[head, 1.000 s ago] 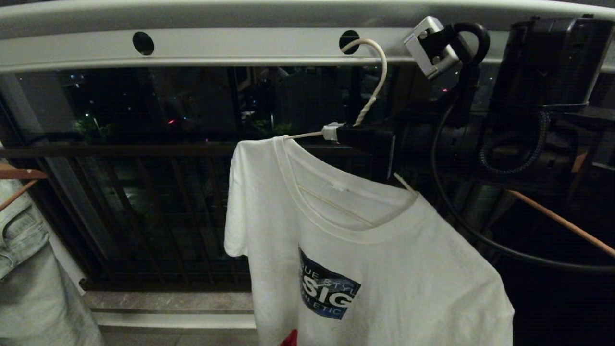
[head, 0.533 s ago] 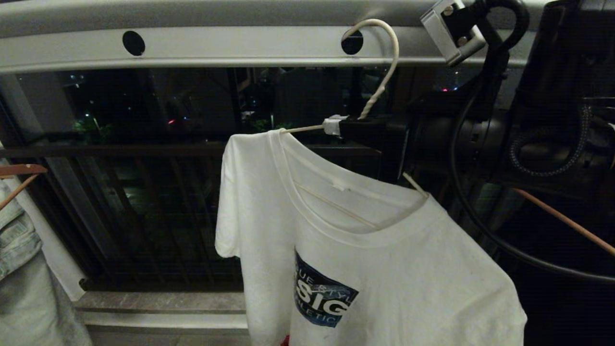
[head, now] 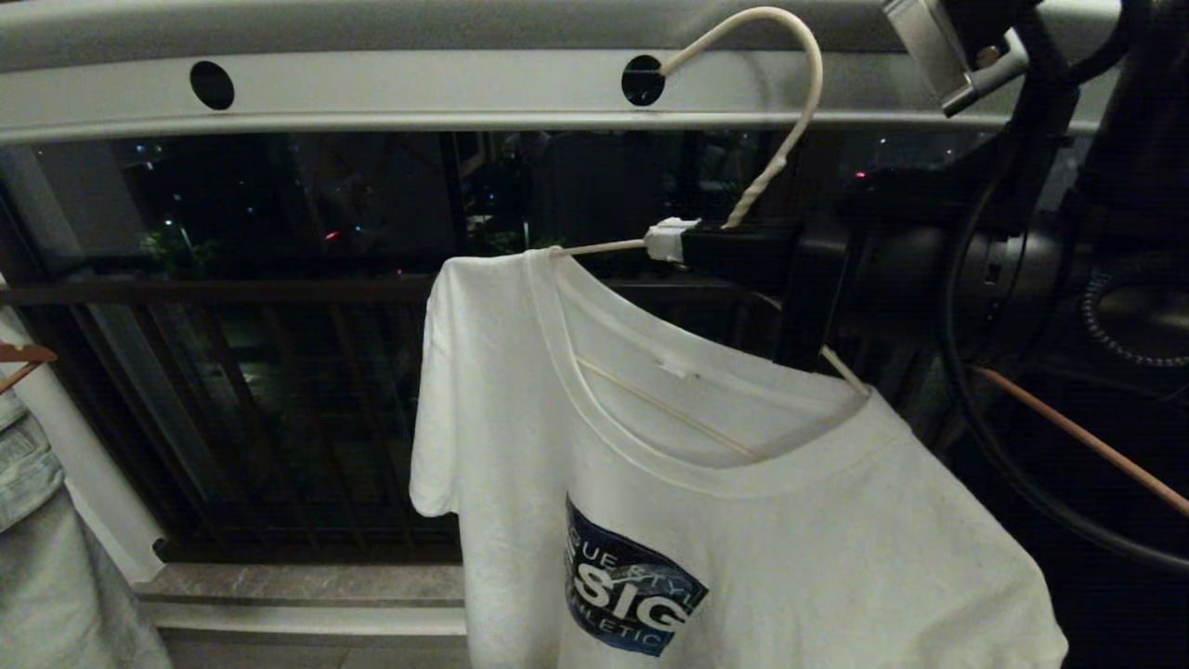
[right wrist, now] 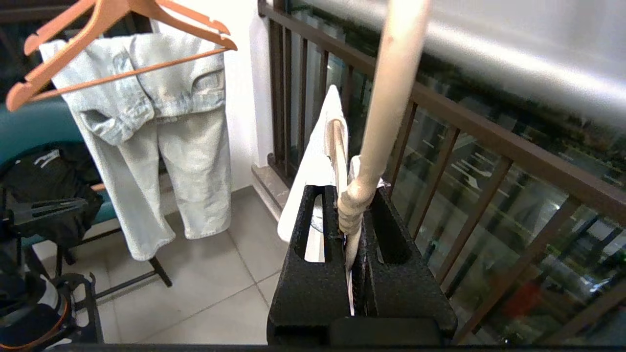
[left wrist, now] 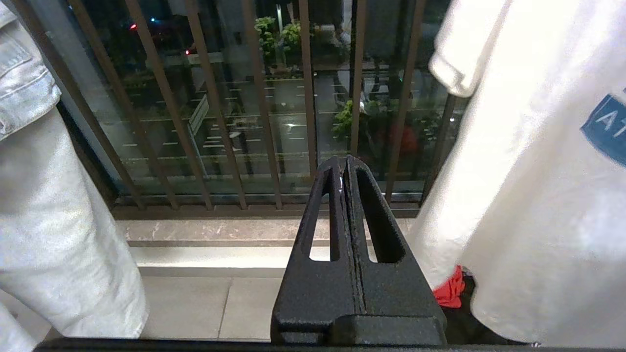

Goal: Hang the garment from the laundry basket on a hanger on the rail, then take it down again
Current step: Take the clothes off the clothes rack

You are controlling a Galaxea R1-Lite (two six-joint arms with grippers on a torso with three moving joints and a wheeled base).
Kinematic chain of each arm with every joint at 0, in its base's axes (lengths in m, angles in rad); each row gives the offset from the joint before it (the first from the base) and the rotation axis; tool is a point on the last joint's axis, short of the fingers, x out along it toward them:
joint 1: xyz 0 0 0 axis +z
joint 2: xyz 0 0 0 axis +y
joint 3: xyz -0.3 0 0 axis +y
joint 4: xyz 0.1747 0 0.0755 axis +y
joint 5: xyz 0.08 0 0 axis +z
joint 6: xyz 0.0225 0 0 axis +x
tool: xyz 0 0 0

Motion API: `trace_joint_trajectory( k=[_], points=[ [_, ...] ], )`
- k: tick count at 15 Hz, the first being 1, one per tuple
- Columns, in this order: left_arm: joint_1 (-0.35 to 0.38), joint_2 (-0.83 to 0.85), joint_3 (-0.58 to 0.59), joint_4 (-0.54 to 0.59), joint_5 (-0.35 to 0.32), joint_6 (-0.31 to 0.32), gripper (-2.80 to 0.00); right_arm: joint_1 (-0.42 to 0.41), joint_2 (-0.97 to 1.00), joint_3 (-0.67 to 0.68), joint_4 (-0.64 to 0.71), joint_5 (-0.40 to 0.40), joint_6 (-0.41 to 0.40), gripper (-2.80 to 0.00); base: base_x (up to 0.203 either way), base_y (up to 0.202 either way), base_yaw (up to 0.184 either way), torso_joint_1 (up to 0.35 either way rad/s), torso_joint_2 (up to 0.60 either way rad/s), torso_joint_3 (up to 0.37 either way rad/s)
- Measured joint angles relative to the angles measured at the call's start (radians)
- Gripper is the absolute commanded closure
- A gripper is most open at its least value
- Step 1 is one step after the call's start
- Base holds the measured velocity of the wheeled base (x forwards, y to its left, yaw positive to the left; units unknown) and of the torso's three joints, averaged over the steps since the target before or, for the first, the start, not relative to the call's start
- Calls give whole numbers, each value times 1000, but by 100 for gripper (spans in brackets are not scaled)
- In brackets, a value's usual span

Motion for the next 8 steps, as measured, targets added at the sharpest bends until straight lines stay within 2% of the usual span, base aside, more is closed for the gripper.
trace_joint_trajectory(
  k=[8],
  points=[
    [0, 0, 0, 0, 0, 0, 0, -21, -81, 160, -6, -11, 12, 0, 0, 0, 0, 0, 0, 0]
  ],
)
